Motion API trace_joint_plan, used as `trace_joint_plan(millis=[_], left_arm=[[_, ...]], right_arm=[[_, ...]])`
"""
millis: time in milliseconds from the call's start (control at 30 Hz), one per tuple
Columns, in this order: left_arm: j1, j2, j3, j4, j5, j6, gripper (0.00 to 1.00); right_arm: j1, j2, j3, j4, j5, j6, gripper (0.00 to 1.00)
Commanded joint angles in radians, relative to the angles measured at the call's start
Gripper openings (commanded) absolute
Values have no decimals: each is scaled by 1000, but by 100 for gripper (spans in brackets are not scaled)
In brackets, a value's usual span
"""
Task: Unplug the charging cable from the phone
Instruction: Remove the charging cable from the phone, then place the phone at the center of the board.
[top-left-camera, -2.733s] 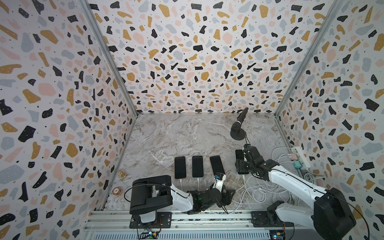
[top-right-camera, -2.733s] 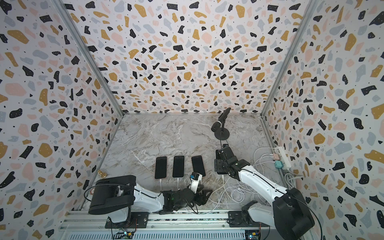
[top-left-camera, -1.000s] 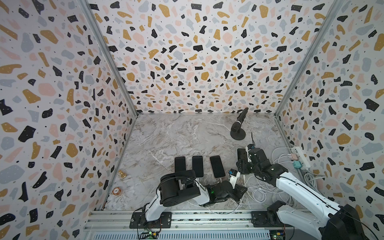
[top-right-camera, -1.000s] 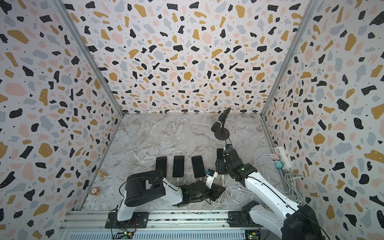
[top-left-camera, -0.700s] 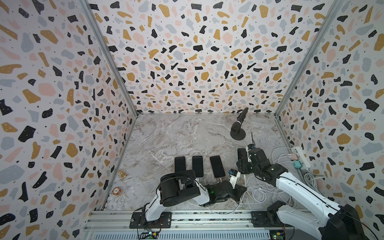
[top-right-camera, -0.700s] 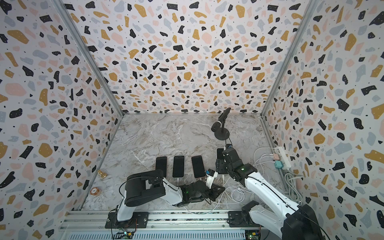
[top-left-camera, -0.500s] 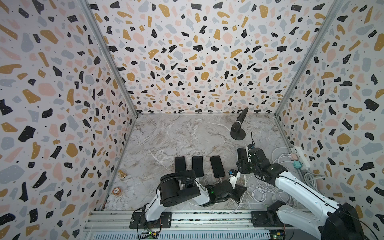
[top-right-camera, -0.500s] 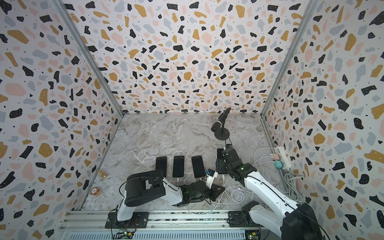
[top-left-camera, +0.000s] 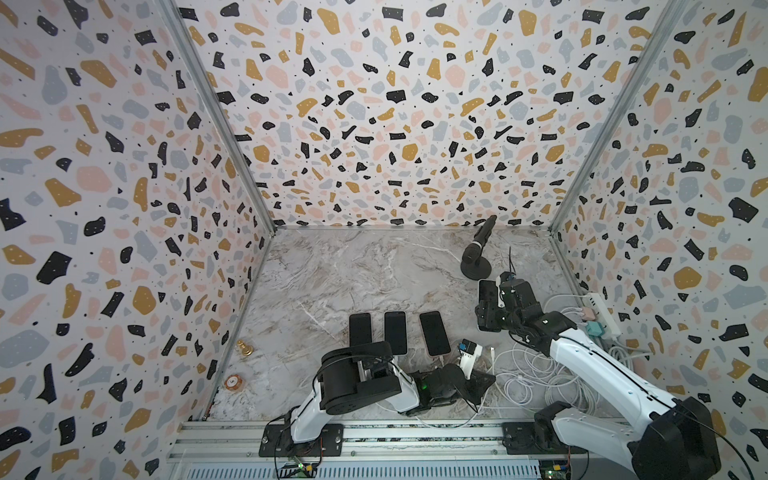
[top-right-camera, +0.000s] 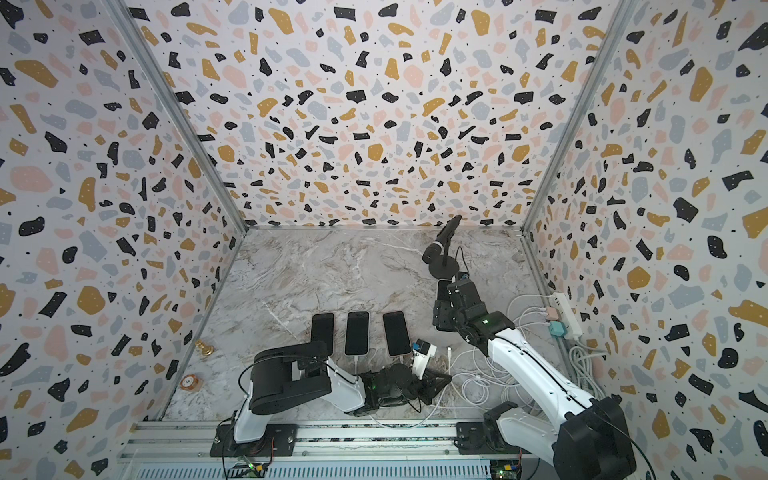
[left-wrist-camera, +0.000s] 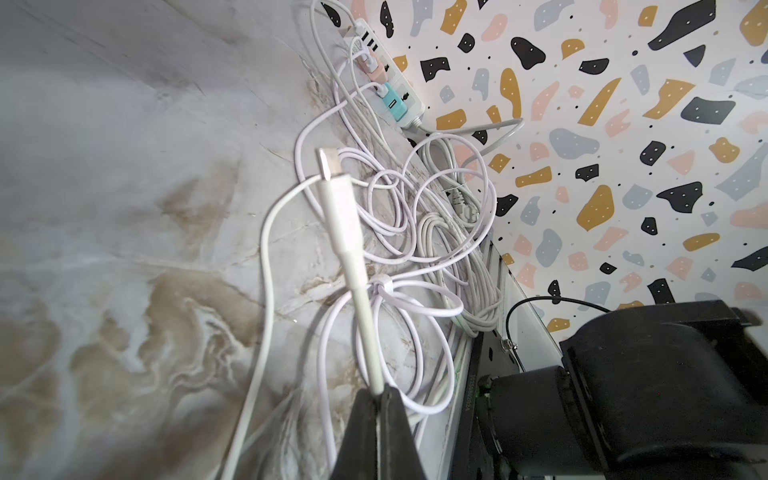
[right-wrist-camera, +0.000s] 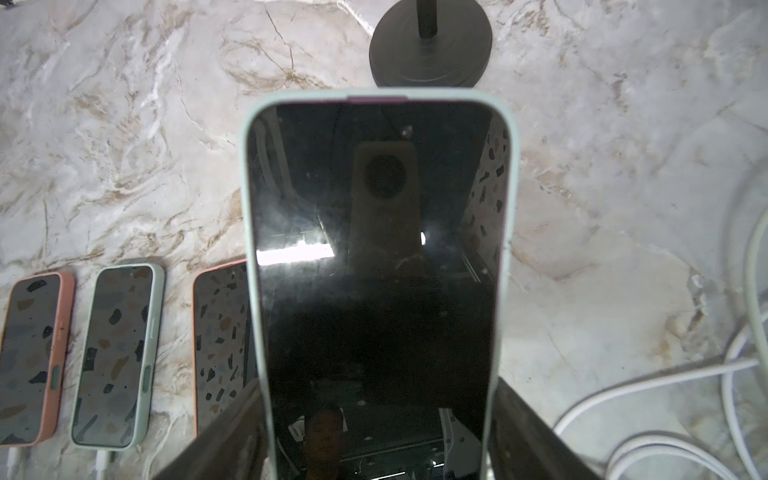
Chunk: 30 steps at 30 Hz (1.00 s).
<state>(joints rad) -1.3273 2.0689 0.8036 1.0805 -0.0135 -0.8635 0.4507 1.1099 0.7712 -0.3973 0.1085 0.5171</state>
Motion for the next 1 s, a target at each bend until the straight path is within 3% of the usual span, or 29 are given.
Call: trace_joint_plan(millis=[0,100,133,233,433,633,800,967], left_arm=[[-2,0,-15,43,-11,52,0],[2,-77,-36,-17,-33,120,43],[2,-114,-55,-35,-46,141,51],[2,-262,-125,-115,-99,226,61],[2,-637,-212,-509,-289,298,67],[12,-983,-169,-1081,-634,215,76],[36,-1181,-178,-1333,-691,161,82],[45,-1254,-202,-1444,-718,75,84]], right_arm=[[-4,-10,43,-12,5,13,0],[-3,-14,38,-61,1,17,0],[-3,-12,43,-85,-1,13,0],[-4,16,65,-159,-17,3,0],[-6,127,77,-193,-10,2,0],[-17,242,72,-100,-25,6,0],[-24,297,61,-49,-10,4,0],[-41,387,67,-26,-2,3,0]])
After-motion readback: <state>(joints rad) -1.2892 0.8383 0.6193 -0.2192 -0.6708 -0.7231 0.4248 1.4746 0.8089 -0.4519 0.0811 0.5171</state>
